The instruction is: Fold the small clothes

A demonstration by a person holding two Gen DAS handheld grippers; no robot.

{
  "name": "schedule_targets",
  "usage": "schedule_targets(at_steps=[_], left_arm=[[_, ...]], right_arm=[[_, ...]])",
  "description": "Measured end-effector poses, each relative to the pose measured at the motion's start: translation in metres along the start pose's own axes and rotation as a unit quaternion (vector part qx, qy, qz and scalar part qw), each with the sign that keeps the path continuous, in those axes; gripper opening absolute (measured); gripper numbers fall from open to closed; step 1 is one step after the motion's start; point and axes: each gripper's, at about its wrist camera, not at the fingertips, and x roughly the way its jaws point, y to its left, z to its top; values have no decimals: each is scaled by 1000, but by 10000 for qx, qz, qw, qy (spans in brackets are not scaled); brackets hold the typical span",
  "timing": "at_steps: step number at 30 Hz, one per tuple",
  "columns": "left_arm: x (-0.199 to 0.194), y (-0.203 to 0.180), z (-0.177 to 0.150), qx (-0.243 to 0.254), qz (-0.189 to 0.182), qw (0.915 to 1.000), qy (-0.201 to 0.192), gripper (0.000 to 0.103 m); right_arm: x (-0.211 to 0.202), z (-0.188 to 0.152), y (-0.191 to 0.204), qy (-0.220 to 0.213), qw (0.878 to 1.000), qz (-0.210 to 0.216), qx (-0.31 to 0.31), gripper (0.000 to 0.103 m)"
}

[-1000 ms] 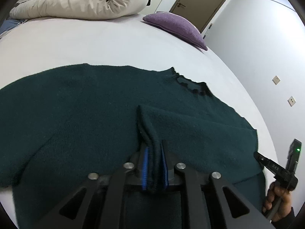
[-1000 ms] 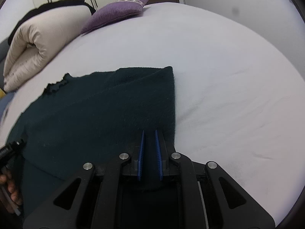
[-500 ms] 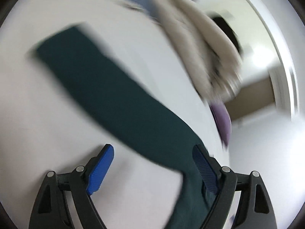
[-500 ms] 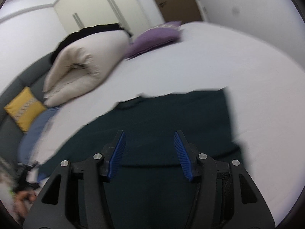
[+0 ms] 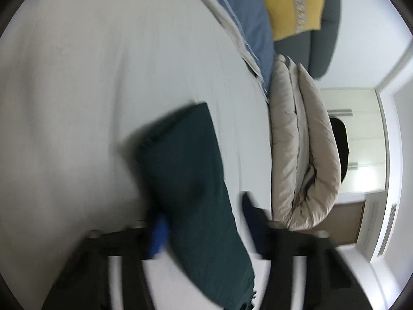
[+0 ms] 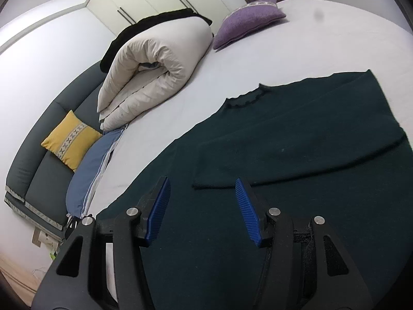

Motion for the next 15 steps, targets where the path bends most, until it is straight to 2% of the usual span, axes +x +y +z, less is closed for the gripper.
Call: schedule_targets(at_steps=[1, 2, 5, 7, 8, 9, 10, 11, 12, 14, 15], left_arm=[[4, -1, 3, 8, 58, 10000, 31, 14], [5, -4, 3, 100, 118, 9999, 65, 8], [0, -42, -15, 1056, 111, 9943, 62, 8], [0, -81, -44, 1906, 13, 9815, 180, 8], [2, -98, -63, 2309, -31, 9725, 312, 8], [8, -124, -96, 2955, -63, 9541, 481, 8], [11, -139, -121, 3394, -91, 9387, 590, 8], [16, -156, -153, 3909, -145, 9175, 719, 8], [21, -171, -198, 4531, -191, 8871, 861, 8], [33, -182, -267, 5353, -196, 8362, 1174, 9], [39, -181, -313, 5830, -176, 8015, 1320, 9]], right_arm=[[-4, -1, -4, -26, 10000, 1, 39, 52], [-7, 1, -9, -38, 10000, -2, 57, 52], [-14, 2, -22, -74, 9999, -23, 98, 52], [-21, 3, -34, -100, 9998, -56, 161, 52], [-22, 3, -38, -108, 9997, -65, 192, 52], [-25, 3, -45, -127, 9996, -85, 252, 52], [-27, 3, -50, -139, 9994, -95, 288, 52], [-30, 2, -57, -164, 9992, -102, 342, 52], [-33, 2, -63, -188, 9990, -113, 381, 52], [-39, 2, -76, -255, 9984, -170, 467, 52], [-43, 2, -84, -285, 9980, -182, 541, 52]])
